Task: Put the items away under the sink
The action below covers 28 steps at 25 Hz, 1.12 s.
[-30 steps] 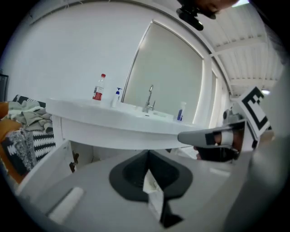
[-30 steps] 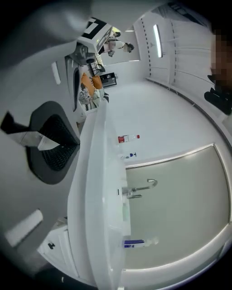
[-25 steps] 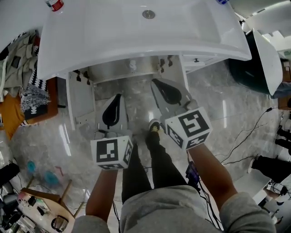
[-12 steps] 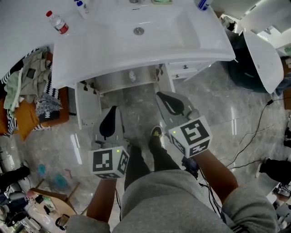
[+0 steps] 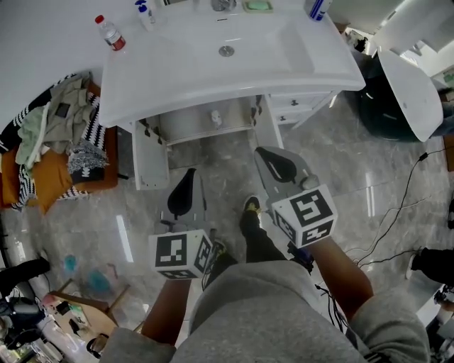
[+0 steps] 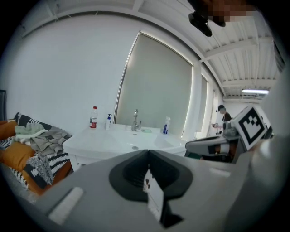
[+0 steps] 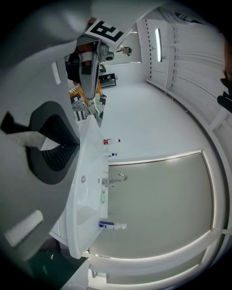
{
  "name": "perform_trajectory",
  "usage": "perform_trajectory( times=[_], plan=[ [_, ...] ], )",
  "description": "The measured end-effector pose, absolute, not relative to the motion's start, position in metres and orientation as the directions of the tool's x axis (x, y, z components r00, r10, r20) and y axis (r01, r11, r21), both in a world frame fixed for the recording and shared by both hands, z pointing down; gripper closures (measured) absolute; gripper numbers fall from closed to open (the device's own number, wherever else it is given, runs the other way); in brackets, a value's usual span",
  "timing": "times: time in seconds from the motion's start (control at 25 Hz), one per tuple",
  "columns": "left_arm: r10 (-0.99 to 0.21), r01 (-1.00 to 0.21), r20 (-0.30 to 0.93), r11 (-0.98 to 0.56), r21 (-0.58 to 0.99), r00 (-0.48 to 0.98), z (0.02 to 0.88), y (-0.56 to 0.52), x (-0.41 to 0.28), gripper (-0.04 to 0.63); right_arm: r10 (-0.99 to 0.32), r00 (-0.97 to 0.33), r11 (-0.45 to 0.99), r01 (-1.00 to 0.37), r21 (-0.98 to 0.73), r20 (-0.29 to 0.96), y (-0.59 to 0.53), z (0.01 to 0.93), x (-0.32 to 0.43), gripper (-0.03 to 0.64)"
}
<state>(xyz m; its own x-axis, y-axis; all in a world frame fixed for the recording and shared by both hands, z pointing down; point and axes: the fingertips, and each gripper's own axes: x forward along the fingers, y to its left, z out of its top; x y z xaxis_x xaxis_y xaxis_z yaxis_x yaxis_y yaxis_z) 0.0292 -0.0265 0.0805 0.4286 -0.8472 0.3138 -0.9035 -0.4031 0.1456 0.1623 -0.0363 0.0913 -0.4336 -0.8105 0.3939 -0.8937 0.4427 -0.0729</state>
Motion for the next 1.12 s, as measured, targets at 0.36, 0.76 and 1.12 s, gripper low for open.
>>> perform_trajectory(
  times=[0.36,0.76,1.12],
  plan=[
    [-0.858,-0.902,0.278,-0.414,0.124,0.432,0.046,0.071,-0.039,0.584,-0.841,-0.372,0.393,-0.919,-0.030,0.392,0.062,0.064,0.117,0.617],
    [-0.846,-0.883,0.255,-0.439,0.168,0.469,0.037,0.156,-0.088,0.584,-0.868,-0.333,0.350,-0.937,-0.022,0.369,0.147,0.041,0.075,0.617],
    [-0.850,-0.878,0.221,-0.450,0.166,0.478,0.021,0.174,-0.095,0.584,-0.870,-0.317,0.331,-0.943,-0.030,0.379,0.168,0.036,0.078,0.617]
  ],
)
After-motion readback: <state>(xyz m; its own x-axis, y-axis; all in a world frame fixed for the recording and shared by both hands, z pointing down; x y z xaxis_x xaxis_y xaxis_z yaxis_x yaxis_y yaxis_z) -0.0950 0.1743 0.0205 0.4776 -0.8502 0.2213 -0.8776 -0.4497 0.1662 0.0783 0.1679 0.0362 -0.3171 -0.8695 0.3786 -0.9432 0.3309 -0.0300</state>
